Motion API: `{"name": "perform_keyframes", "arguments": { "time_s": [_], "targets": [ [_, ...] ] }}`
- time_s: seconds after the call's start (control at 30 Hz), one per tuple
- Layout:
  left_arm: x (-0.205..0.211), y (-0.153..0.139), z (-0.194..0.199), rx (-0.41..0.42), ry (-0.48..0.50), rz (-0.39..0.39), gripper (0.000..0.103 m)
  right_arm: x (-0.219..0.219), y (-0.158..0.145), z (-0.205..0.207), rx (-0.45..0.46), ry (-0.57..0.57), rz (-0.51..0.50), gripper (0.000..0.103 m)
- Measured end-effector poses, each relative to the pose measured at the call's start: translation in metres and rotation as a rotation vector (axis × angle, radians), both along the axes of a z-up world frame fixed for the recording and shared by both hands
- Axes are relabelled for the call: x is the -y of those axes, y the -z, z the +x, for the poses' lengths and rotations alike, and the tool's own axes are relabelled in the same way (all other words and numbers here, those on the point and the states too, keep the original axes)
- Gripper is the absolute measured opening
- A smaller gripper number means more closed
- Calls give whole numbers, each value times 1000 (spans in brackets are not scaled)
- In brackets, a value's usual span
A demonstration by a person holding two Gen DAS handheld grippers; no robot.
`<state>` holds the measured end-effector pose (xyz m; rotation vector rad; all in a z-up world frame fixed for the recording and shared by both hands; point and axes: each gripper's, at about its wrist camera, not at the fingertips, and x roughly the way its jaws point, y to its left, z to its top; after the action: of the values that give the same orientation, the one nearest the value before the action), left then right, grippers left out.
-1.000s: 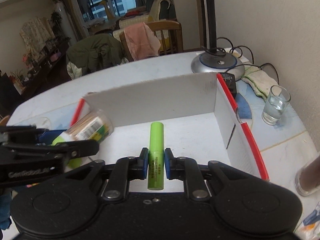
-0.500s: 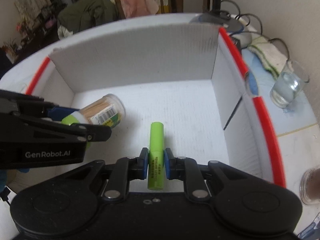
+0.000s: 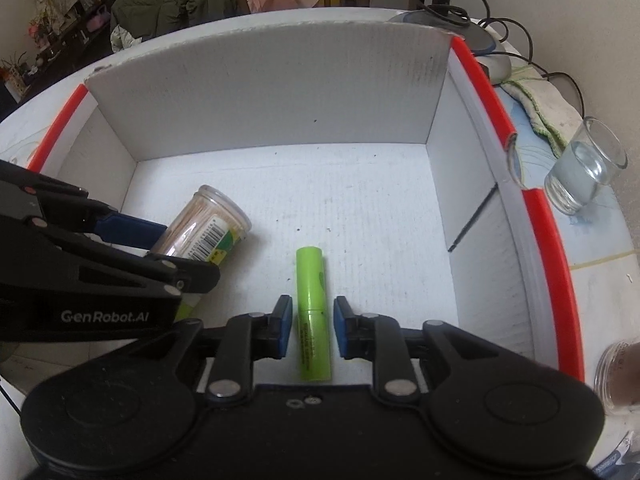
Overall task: Organize rigid objects
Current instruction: 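Lower both items into the shoebox and open both tools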
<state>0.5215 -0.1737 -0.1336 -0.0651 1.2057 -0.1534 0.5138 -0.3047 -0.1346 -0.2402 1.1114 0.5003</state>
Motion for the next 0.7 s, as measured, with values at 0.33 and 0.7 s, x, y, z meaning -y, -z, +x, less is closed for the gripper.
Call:
{"name": "perform_keyframes", "arguments": {
  "time_s": [0.33, 0.7],
  "targets": [
    [-6, -35, -25, 121, -26, -30, 44, 8, -30, -14, 45, -11, 85, 29],
    [-19, -85, -80, 283, -68, -42, 44, 12, -69, -46, 135, -24, 153, 42]
  ]
}}
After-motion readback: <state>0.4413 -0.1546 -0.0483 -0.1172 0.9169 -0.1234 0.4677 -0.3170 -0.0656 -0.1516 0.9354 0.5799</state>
